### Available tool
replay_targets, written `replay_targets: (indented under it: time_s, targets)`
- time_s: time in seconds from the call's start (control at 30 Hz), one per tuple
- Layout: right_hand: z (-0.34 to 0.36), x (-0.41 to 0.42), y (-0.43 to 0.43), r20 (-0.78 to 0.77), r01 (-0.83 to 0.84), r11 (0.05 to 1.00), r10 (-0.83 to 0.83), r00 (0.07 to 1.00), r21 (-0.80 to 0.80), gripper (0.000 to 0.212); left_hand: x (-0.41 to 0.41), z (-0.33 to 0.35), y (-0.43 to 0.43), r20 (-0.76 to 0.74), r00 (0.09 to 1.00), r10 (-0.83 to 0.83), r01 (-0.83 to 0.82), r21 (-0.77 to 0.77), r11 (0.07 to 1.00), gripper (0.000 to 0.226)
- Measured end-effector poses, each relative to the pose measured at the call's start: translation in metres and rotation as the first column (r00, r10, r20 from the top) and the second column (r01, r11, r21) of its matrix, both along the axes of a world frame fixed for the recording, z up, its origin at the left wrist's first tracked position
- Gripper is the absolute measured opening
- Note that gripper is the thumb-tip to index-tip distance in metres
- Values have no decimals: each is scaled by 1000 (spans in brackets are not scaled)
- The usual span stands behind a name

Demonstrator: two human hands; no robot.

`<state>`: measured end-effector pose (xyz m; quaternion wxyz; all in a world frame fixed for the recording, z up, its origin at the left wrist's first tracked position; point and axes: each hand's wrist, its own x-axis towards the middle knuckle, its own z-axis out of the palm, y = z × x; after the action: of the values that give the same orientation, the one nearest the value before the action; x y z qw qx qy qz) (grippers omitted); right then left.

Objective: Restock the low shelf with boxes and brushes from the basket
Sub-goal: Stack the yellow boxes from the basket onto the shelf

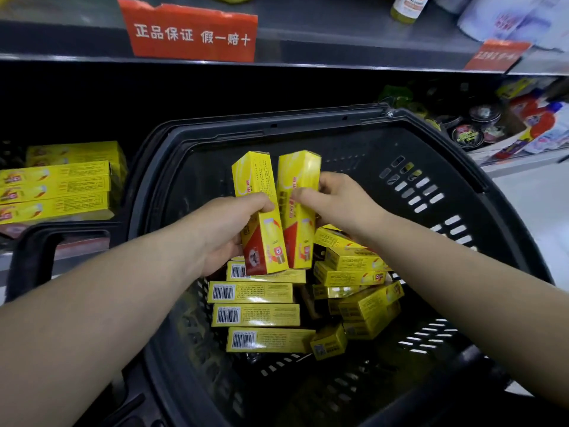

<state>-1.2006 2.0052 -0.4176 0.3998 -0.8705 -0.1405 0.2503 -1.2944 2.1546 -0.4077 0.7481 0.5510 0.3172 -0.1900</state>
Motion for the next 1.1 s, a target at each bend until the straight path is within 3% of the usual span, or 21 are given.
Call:
replay_targets:
  time_s: [0.23,0.33,0.4,0.47,0.5,0.57,0.7,0.93,1.0,1.1]
  targets:
    - [8,-10,8,-318,-69,985,118,941,161,38,-5,1,3,64,994,-88,90,-28,996,46]
    - [4,12,-6,-455,32,965,94,885,262,39,-5,0,3,87,994,-59,57,30,998,33]
    - [-10,36,-22,-288,33,993,1,958,110,32,-4,-1,4,65,997,-49,46,51,998,28]
    - [-33,61,-45,65,5,957,14,998,-289,26,-4,-3,5,50,998,-46,44,58,997,26]
    - [-45,70,-57,141,6,886,67,988,-464,36,-4,-4,6,49,998,-43,40,63,997,25]
    - [-69,80,-79,80,-55,736,147,986,-675,64,-4,-5,6,54,998,-34,30,75,997,26]
    - [-94,80,-93,-47,-220,563,306,951,-796,84,-2,-7,6,51,998,-27,23,87,996,38]
    - [-90,71,-82,112,-142,418,527,842,-898,53,0,-10,7,63,998,-23,14,125,992,33]
    - [-71,68,-75,186,-126,506,521,833,-853,41,0,-12,7,66,998,-20,11,130,991,31]
    - [-33,59,-57,229,-78,833,239,944,-547,23,-1,-13,9,58,998,13,-21,142,990,29]
